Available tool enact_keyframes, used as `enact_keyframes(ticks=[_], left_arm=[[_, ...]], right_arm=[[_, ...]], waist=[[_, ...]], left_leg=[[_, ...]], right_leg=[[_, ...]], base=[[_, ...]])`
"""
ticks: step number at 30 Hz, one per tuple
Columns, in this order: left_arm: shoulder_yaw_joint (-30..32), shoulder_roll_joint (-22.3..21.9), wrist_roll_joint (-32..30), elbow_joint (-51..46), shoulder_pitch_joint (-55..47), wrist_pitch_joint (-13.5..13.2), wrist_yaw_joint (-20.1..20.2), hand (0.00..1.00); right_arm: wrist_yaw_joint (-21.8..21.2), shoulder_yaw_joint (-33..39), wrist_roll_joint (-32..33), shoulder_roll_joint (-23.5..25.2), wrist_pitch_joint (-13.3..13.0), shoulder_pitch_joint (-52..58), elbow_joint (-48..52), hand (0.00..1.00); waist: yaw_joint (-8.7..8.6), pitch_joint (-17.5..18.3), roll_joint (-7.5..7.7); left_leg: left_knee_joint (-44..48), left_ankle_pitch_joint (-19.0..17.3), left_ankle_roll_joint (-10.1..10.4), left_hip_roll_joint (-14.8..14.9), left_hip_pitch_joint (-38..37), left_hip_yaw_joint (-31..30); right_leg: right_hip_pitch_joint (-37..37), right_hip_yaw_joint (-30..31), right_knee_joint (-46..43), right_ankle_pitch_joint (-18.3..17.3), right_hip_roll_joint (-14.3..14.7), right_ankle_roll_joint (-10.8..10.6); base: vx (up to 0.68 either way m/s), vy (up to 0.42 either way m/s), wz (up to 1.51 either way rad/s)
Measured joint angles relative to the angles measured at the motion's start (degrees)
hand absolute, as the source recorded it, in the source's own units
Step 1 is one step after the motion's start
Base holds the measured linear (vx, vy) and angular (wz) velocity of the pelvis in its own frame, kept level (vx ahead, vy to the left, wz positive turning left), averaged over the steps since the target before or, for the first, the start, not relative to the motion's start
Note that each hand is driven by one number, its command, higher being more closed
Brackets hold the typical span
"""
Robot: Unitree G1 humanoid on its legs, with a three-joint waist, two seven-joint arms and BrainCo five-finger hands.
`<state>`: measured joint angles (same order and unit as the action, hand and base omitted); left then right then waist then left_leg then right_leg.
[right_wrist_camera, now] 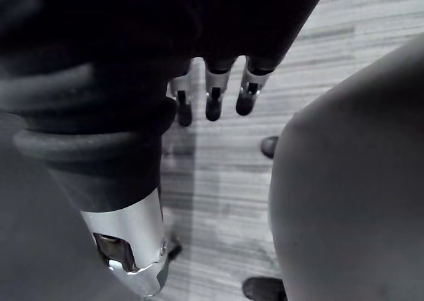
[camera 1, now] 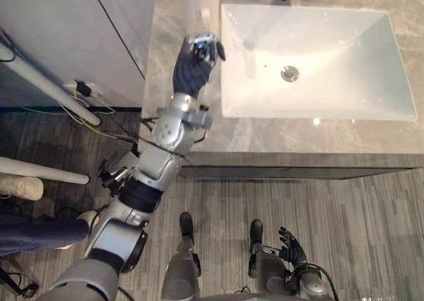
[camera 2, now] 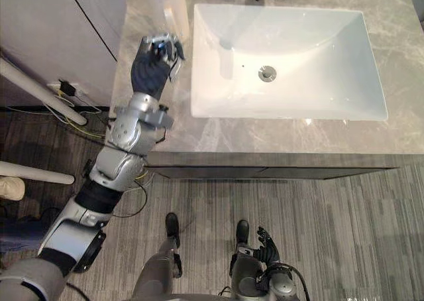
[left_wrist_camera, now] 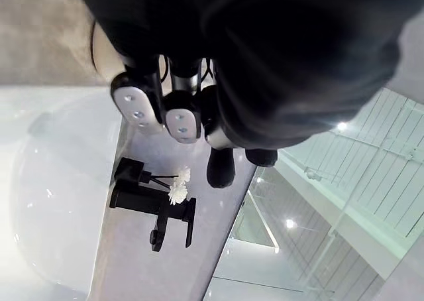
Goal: Organize washtable
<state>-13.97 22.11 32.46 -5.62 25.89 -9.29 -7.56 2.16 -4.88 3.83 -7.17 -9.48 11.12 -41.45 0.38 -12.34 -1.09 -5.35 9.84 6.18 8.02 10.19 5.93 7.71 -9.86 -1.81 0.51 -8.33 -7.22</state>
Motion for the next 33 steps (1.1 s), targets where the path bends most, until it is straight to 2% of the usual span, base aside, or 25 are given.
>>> enact_keyframes(ticks=[5,9,11,12,13,14,18,19,21,23,27,28,29,32,33], left_arm=[[4.7,-0.5,0.1,-7.3,-12.8,0.0,1.6,1.00],[11.7,-7.0,-1.4,-14.8,-26.0,-0.1,2.4,1.00],[17.9,-11.8,-4.0,-18.3,-32.1,-0.2,2.1,1.00],[20.0,-12.7,-5.4,-19.3,-33.6,-0.3,1.8,1.00],[24.2,-14.3,-8.4,-20.8,-36.8,-0.9,0.7,1.00],[28.9,-16.1,-11.4,-21.1,-39.3,-1.6,-0.3,1.00],[42.1,-21.7,-15.8,-20.6,-46.4,-2.3,-4.1,1.00],[45.1,-23.0,-17.3,-18.9,-48.5,-2.5,-5.3,0.00],[48.9,-24.6,-19.2,-12.0,-50.1,-2.2,-6.7,0.00],[51.3,-26.3,-21.0,0.1,-50.0,-1.5,-7.7,0.00],[50.1,-27.0,-23.7,27.7,-48.3,2.3,-6.0,0.00],[49.9,-27.0,-23.8,31.6,-48.1,2.7,-5.8,0.00],[49.8,-27.0,-23.8,38.8,-47.4,3.4,-4.9,0.00],[49.2,-27.3,-23.6,52.1,-46.0,5.4,-3.5,0.00],[49.2,-27.3,-23.5,53.5,-45.6,5.7,-3.3,0.00]], right_arm=[[-1.0,0.6,-1.4,0.1,0.2,-0.1,-2.8,0.00],[-1.3,1.1,-2.2,0.1,0.6,0.2,-4.5,0.00],[-1.5,2.1,-2.4,0.1,0.8,0.9,-5.2,0.00],[-1.5,2.3,-2.5,0.2,0.8,1.0,-5.2,0.00],[-1.7,2.7,-2.8,0.3,0.8,1.2,-5.5,0.00],[-2.1,3.7,-3.0,0.6,0.9,1.9,-5.5,0.00],[-2.2,5.4,-3.3,2.0,0.9,2.8,-5.5,0.00],[-2.2,6.1,-3.2,2.4,0.9,3.1,-5.5,0.00],[-2.3,7.0,-2.7,2.9,0.9,3.6,-5.5,0.00],[-2.3,7.3,-2.0,3.0,1.0,4.2,-5.5,0.00],[-2.3,7.4,-1.7,3.9,1.1,4.7,-5.9,0.00],[-2.3,7.5,-1.6,4.2,1.1,4.6,-6.4,0.00],[-2.3,8.4,-1.6,4.8,1.1,4.6,-7.0,0.00],[-2.0,8.6,-1.6,5.7,1.1,4.2,-7.8,0.00],[-1.9,8.7,-1.6,5.7,1.1,4.1,-8.0,0.00]], waist=[[0.78,3.2,-0.70],[1.56,6.0,-1.28],[2.51,8.0,-1.98],[2.50,8.4,-2.11],[2.63,9.1,-2.32],[3.60,9.9,-2.54],[3.97,10.7,-2.30],[3.96,11.4,-2.11],[3.98,12.1,-1.93],[4.21,12.3,-1.65],[4.51,12.9,-0.94],[4.42,13.1,-0.67],[4.29,13.5,-0.03],[3.65,13.5,0.79],[3.66,13.5,0.95]], left_leg=[[0.0,-0.4,0.2,0.0,-2.4,-1.1],[0.0,-1.5,0.5,0.0,-5.5,-1.2],[0.0,-1.9,0.4,0.1,-6.6,-1.8],[0.0,-1.9,0.4,0.1,-6.8,-2.1],[0.0,-1.9,0.4,0.1,-7.1,-2.7],[0.0,-1.9,0.3,0.1,-7.6,-3.1],[0.0,-2.1,0.2,0.1,-9.1,-4.1],[0.0,-2.1,0.1,0.2,-9.0,-4.1],[0.0,-2.2,0.0,0.1,-9.2,-4.0],[0.0,-2.4,-0.3,0.0,-10.5,-3.4],[-0.1,-2.4,-0.4,-0.2,-12.0,-3.4],[-0.1,-2.4,-0.4,-0.2,-12.0,-3.4],[-0.2,-2.4,-0.4,-0.1,-12.1,-3.4],[-0.4,-2.5,-0.4,-0.1,-11.6,-3.4],[-0.4,-2.5,-0.4,-0.1,-11.4,-3.4]], right_leg=[[-3.1,-1.3,0.0,-0.8,0.0,0.1],[-6.4,-1.5,0.0,-1.8,0.0,0.2],[-8.2,-3.0,-0.1,-2.6,0.0,0.4],[-8.7,-3.5,-0.1,-2.7,0.0,0.4],[-9.5,-4.2,-0.2,-3.0,0.0,0.5],[-10.0,-4.6,-0.5,-3.4,0.0,0.5],[-11.8,-6.6,-1.2,-4.5,-0.1,0.5],[-12.0,-7.1,-1.4,-4.8,-0.2,0.3],[-12.3,-7.4,-1.5,-5.2,-0.3,-0.1],[-13.3,-7.3,-1.7,-5.3,-0.6,-0.1],[-14.2,-7.4,-3.1,-6.4,-1.0,-0.2],[-14.3,-7.4,-3.1,-6.4,-1.0,-0.2],[-14.4,-7.4,-3.1,-6.5,-0.9,-0.2],[-14.3,-7.5,-3.1,-6.5,-0.9,-0.2],[-14.2,-7.5,-3.0,-6.5,-0.9,-0.2]], base=[[0.02,-0.002,0.15],[0.00,-0.001,0.01],[0.00,-0.011,0.23],[-0.01,-0.016,0.34],[0.00,-0.014,0.29],[0.00,-0.015,0.22],[-0.01,-0.021,0.24],[-0.02,-0.018,0.17],[0.01,-0.012,0.09],[0.00,0.000,0.00],[0.00,0.000,0.00],[0.00,0.000,0.00],[0.00,0.000,0.00],[-0.04,-0.008,0.02],[-0.02,0.002,0.10]])
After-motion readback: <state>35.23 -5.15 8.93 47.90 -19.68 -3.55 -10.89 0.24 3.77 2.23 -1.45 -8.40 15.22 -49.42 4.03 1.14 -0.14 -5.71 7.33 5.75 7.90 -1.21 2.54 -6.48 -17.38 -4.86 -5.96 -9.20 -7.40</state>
